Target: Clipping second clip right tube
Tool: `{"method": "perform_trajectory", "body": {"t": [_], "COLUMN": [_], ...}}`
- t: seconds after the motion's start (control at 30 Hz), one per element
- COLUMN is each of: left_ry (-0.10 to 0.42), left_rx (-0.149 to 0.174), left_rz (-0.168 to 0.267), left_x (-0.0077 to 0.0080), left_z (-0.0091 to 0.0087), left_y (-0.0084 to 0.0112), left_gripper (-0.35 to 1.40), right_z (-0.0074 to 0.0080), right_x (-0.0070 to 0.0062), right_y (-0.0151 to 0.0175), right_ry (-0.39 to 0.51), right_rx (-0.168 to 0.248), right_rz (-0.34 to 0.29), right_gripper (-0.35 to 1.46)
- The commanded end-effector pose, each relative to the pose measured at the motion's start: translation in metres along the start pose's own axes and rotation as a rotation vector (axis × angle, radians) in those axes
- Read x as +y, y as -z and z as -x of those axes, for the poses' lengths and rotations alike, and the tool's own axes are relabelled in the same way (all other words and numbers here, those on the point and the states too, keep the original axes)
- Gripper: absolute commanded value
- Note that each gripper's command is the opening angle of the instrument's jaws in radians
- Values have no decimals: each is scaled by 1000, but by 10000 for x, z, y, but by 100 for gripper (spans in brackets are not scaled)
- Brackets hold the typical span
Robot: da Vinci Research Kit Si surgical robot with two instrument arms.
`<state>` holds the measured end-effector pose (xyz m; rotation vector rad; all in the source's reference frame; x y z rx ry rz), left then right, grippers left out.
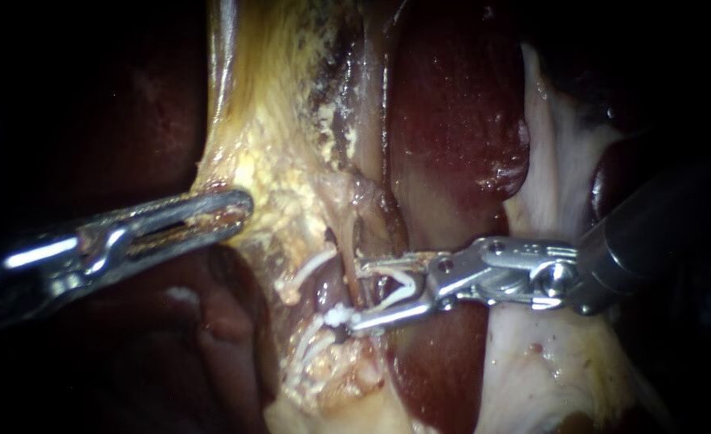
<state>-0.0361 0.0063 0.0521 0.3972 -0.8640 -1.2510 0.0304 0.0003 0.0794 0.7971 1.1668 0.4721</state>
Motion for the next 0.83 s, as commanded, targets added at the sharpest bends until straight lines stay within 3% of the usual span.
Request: {"method": "perform_trajectory", "body": {"t": [0.03, 0.13, 0.2, 0.3, 0.83], "left_ry": [-1, -1, -1, -1, -1], "left_rx": [-1, -1, -1, -1, -2], "left_rz": [3, 3, 3, 3, 3], "left_x": [0, 0, 0, 0, 0], "left_z": [-1, -1, -1, -1, -2], "left_y": [-1, -1, -1, -1, -2], "left_gripper": [-35, -35, -35, -35, -35], "right_z": [-1, -2, -3, -4, -5], "right_x": [0, -3, -4, -4, 1], "right_y": [-2, -4, -3, 3, 11], "right_ry": [2, 8, 8, 4, -36], "right_rx": [3, 0, 1, 12, 8], "right_rz": [-8, -28, -24, 12, 40], "right_gripper": [56, 48, 31, -35, -35]}}
